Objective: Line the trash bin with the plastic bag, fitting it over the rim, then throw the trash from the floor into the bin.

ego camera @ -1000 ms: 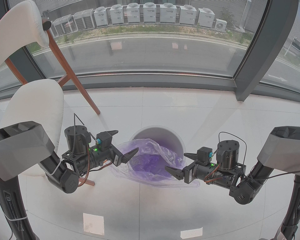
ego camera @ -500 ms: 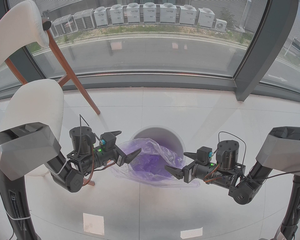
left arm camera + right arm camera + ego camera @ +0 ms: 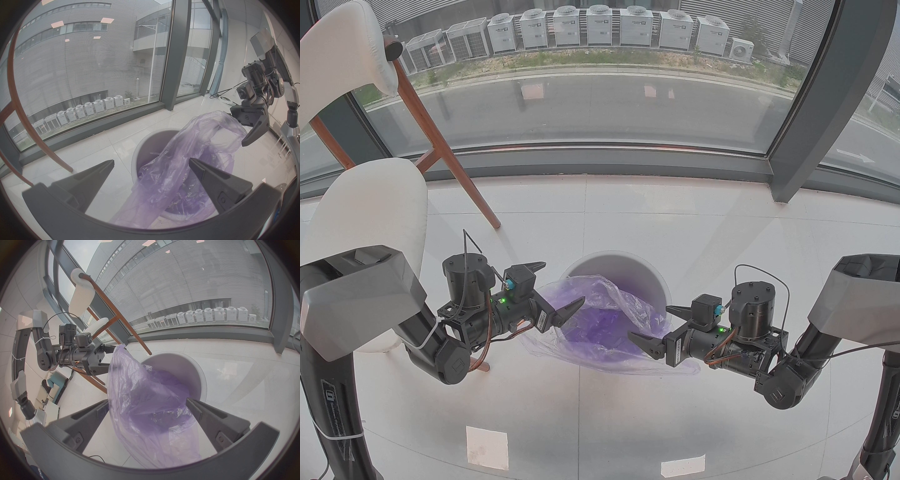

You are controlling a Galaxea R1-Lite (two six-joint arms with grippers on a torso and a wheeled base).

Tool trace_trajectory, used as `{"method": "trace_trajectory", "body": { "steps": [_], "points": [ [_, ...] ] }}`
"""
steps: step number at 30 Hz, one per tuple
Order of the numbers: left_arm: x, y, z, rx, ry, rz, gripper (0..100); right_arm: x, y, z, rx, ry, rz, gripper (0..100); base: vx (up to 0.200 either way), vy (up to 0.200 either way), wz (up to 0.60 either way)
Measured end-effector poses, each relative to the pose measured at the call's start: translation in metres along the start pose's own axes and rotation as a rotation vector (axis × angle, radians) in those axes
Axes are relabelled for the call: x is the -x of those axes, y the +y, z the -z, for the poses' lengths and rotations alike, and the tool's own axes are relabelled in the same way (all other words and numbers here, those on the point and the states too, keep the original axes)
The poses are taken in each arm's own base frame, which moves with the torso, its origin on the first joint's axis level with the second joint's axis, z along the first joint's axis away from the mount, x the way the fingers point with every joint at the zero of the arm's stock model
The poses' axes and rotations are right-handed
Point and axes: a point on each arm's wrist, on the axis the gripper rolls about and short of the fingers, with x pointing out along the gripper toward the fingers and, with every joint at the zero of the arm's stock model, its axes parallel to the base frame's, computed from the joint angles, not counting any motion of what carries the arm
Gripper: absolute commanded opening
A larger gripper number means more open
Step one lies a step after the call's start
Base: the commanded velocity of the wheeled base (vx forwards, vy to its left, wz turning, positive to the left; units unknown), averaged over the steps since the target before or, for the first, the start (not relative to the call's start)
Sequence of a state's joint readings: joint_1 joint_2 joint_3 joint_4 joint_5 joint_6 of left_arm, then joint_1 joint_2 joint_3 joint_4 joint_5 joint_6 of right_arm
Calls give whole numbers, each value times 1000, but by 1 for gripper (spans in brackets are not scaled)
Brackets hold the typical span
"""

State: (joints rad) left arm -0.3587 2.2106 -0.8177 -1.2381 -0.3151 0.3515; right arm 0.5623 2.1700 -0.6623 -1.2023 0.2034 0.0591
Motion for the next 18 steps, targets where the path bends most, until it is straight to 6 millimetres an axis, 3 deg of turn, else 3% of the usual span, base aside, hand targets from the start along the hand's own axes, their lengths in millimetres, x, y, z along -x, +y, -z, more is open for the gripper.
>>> {"method": "trace_trajectory", "body": {
  "steps": [8,9,10,18],
  "points": [
    [-6,-4,7,5,14,12,100,-2,0,0,0,-3,1,100,0,0,0],
    [-7,-4,8,5,14,13,0,-2,0,-1,1,-5,1,100,0,0,0],
    [-8,-4,8,4,14,13,0,-2,0,-1,0,-7,1,0,0,0,0],
    [-12,-4,9,2,6,17,0,-2,-1,0,-2,-4,3,0,0,0,0]
  ]
}}
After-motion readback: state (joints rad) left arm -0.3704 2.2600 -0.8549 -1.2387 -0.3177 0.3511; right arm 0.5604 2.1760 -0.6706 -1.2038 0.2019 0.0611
